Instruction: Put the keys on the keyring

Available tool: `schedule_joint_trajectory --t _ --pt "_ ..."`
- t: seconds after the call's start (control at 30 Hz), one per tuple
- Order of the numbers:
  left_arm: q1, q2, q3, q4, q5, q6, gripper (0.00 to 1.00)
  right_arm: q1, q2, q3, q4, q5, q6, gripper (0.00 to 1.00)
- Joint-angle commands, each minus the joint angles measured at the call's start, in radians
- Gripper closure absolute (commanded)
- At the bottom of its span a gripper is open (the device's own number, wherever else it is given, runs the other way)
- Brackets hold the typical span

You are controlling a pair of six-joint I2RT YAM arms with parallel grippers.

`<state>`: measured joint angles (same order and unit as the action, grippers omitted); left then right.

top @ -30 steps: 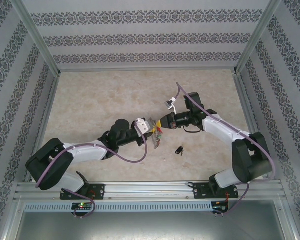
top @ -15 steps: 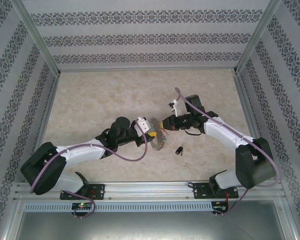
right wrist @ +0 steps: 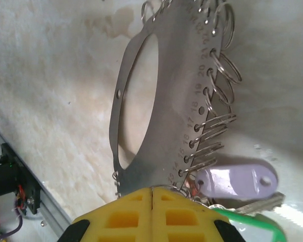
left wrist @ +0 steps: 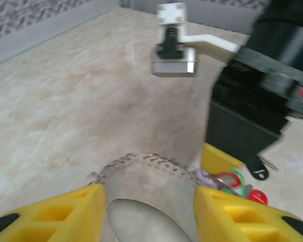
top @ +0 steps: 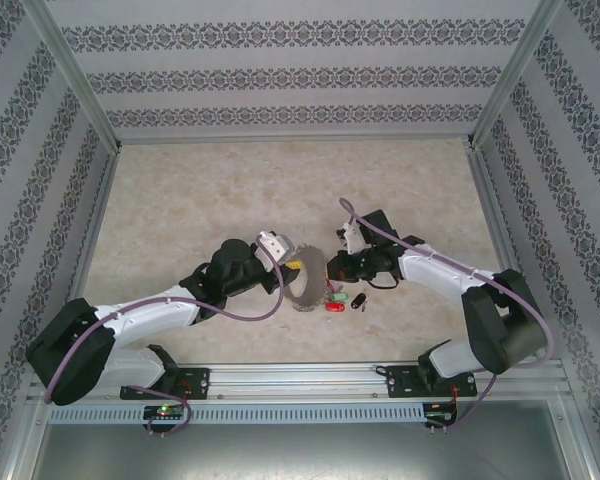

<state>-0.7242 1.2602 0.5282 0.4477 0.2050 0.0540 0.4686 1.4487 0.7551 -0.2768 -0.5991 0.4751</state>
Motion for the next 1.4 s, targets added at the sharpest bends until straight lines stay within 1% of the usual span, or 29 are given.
schedule_joint_trajectory --t 0.0,0.03,0.07,0.13,0.2,0.27,0.37,0.47,0.53,0.63,0.73,0.8,1.0,1.13,1.2,1.37 --pt "0.029 -0.032 0.018 -0.098 -0.126 -0.170 0.50 0.048 0.016 -0.019 0.057 -0.022 0.060 1.00" --pt "0.041 -0.037 0.023 -0.123 -0.138 -0.211 0.50 0.063 0.020 -0.017 0.053 -0.030 0.057 1.00" --pt "0.056 -0.042 0.028 -0.145 -0.143 -0.249 0.49 0.073 0.019 -0.019 0.046 -0.036 0.056 0.98" --pt "0.081 -0.045 0.037 -0.192 -0.144 -0.310 0.47 0.077 0.014 -0.025 0.024 -0.044 0.058 0.87" --pt "0.098 -0.048 0.054 -0.262 -0.141 -0.357 0.45 0.064 -0.010 -0.035 -0.028 -0.002 0.032 0.79" --pt "0.112 -0.052 0.064 -0.316 -0.135 -0.395 0.42 0.023 -0.035 -0.049 -0.061 0.070 0.011 0.66" --pt "0.125 -0.054 0.059 -0.357 -0.123 -0.450 0.41 -0.049 -0.020 -0.046 -0.063 0.100 0.002 0.63" --pt "0.131 -0.045 0.058 -0.397 -0.112 -0.524 0.36 -0.061 0.036 -0.009 -0.031 0.082 0.006 0.62" --pt "0.139 -0.023 0.065 -0.427 -0.083 -0.568 0.36 -0.055 0.084 0.017 0.006 0.041 0.021 0.62" --pt "0.144 0.030 0.080 -0.458 -0.022 -0.609 0.35 -0.044 0.149 0.051 0.039 0.053 0.029 0.62" --pt "0.144 0.086 0.088 -0.457 0.026 -0.639 0.35 -0.038 0.215 0.089 0.065 0.024 0.030 0.62" --pt "0.145 0.120 0.098 -0.457 0.045 -0.651 0.34 -0.034 0.247 0.107 0.079 0.013 0.031 0.62" --pt "0.148 0.190 0.133 -0.452 0.049 -0.656 0.34 -0.020 0.313 0.128 0.116 -0.039 0.028 0.62" --pt "0.149 0.256 0.156 -0.431 0.088 -0.651 0.36 -0.006 0.344 0.142 0.132 -0.088 0.018 0.64" --pt "0.149 0.290 0.168 -0.427 0.103 -0.646 0.38 0.001 0.353 0.142 0.152 -0.101 0.024 0.66" --pt "0.149 0.341 0.179 -0.406 0.118 -0.647 0.40 0.002 0.370 0.142 0.180 -0.111 0.032 0.66"
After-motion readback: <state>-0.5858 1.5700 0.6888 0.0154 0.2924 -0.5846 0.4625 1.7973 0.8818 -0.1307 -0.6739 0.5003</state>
